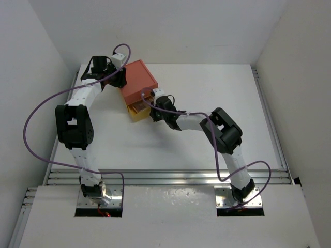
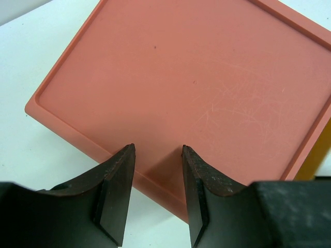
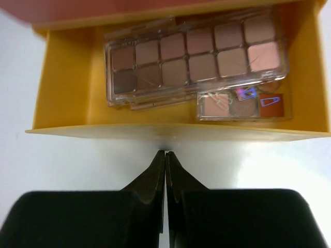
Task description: Organize the makeup
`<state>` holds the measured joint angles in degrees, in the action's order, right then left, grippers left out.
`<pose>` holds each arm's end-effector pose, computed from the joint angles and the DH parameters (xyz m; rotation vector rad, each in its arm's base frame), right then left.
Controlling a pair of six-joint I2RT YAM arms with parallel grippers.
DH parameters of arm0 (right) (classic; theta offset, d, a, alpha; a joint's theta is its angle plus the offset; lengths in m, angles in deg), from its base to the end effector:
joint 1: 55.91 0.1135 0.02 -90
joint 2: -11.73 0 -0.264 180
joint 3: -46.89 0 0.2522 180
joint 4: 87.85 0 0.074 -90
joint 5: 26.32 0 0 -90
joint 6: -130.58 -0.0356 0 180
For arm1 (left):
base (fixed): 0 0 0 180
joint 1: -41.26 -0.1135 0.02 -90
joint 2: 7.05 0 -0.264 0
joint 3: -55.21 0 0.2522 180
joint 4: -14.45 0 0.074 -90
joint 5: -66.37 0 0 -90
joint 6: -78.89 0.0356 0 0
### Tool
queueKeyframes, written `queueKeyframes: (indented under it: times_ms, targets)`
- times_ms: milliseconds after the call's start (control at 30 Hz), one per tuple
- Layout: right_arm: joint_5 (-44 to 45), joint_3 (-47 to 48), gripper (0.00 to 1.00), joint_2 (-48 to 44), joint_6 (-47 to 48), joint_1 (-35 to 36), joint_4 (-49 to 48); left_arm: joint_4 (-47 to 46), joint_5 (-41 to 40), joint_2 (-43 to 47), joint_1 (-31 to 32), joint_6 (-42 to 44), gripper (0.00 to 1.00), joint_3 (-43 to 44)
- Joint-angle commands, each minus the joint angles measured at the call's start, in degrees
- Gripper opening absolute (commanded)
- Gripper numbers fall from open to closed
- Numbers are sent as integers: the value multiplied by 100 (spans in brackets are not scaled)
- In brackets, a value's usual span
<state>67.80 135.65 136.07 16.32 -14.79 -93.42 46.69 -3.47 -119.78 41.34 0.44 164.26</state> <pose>0.3549 0.3064 0.1300 -0.2713 2.1357 0.6059 0.4607 -0.0129 0.2778 0.4134 2.1267 -0.2716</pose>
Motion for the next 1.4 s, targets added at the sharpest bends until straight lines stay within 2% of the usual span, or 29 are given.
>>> queueKeyframes:
  times_ms: [0, 233, 333, 433, 533, 567, 633, 667, 700, 833, 867, 933, 967, 1000, 1067, 1100, 1167, 1367]
  targets:
    - [553, 567, 0, 178, 25, -8, -905, 947, -127, -355, 45, -92, 47, -326]
    - [651, 1719, 0, 1372, 447, -148, -1326, 947, -74, -417, 45, -92, 47, -326]
    - [792, 1816, 0, 1436, 544, -140, -1757, 947, -74, -417, 45, -92, 47, -326]
    - [775, 1826, 0, 1392, 623, -166, -1766, 1000, -74, -417, 45, -92, 47, -265]
    - [792, 1326, 0, 1120, 597, -148, -2012, 1061, -74, -417, 45, -92, 47, -213]
    - [766, 785, 0, 754, 588, -166, -2144, 1061, -126, -417, 45, -92, 47, -212]
    - [739, 298, 0, 453, 588, -166, -2398, 1123, -127, -417, 45, -39, 47, -151]
    - [731, 61, 0, -79, 553, -201, -2582, 1175, -127, -417, 45, -39, 47, -151]
    - [783, -777, 0, -276, 536, -219, -2671, 1175, -127, -417, 45, -39, 47, -81]
    - [1046, -2311, 1, -1689, 448, -570, -2269, 1228, -127, -417, -60, -39, 47, 60]
    - [1073, -2463, 7, -2085, 395, -762, -1520, 1289, -74, -417, -60, -39, 47, 156]
    - [986, -2674, 23, -2588, 342, -1097, -804, 1351, 65, -355, -113, -100, 48, 297]
    - [977, -2658, 45, -2746, 342, -1220, -8, 1430, 145, -303, -174, -153, 48, 472]
    - [985, -2631, 55, -3096, 359, -1612, 791, 1517, 207, -302, -175, -153, 50, 569]
    - [1073, -2508, 73, -3283, 438, -1992, 1760, 1597, 417, -163, -358, -284, 50, 771]
    - [1082, -2482, 89, -3528, 508, -2238, 2236, 1667, 488, -162, -429, -285, 51, 998]
    - [1108, -2482, 100, -3757, 632, -2703, 2723, 1668, 611, -74, -596, -495, 51, 1176]
    - [853, -2420, 100, -4294, 518, -3523, 3840, 1668, 612, 312, -1325, -952, 54, 1204]
